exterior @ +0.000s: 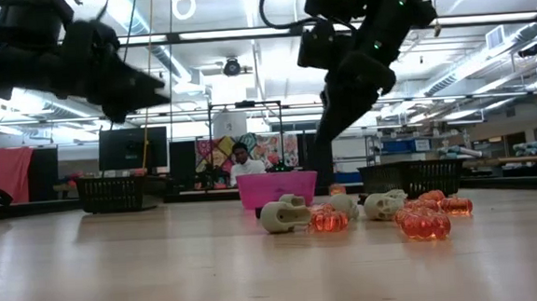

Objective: Sort Halloween decoration
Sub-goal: Put the orange pumpkin toy into the the left black bin

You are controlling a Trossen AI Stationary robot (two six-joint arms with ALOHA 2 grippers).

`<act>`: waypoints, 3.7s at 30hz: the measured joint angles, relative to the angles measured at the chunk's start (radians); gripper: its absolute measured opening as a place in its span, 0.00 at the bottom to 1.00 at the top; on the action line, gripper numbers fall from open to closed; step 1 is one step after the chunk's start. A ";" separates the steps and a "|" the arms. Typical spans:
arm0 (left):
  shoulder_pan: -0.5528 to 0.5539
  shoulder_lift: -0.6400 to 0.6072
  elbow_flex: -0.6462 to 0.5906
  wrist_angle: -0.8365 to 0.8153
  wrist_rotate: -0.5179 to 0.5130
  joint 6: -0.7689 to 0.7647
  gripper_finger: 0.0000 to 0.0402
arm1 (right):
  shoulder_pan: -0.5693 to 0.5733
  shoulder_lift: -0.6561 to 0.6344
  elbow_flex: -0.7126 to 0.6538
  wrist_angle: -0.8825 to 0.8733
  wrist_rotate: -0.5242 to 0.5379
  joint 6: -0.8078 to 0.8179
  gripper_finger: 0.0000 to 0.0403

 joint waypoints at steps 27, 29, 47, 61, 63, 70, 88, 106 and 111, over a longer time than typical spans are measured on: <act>-0.039 0.320 0.103 0.101 -0.002 0.081 0.48 | -0.168 0.032 -0.159 0.184 0.014 -0.046 0.49; -0.039 0.320 0.103 0.101 -0.002 0.082 0.48 | -0.177 0.041 -0.174 0.185 0.014 -0.054 0.49; -0.039 0.320 0.103 0.094 -0.002 0.082 0.48 | -0.203 0.065 -0.188 0.171 -0.041 -0.015 0.32; -0.039 0.320 0.103 0.095 -0.002 0.080 0.48 | -0.179 0.039 -0.135 -0.015 -0.043 0.015 0.49; -0.039 0.320 0.103 0.095 -0.002 0.080 0.48 | -0.179 0.039 -0.141 -0.018 -0.044 0.015 0.51; -0.039 0.320 0.103 0.095 -0.002 0.083 0.48 | -0.179 0.038 -0.177 -0.009 -0.072 0.025 0.50; -0.039 0.320 0.103 0.100 -0.002 0.088 0.48 | -0.154 0.036 -0.193 0.026 -0.061 0.013 0.25; -0.250 0.654 0.114 0.515 -0.104 0.565 0.48 | -0.093 -0.080 -0.142 0.150 -0.212 0.110 0.27; -0.265 0.753 0.245 0.413 -0.065 0.633 0.48 | -0.076 -0.046 -0.142 0.225 -0.275 0.111 0.27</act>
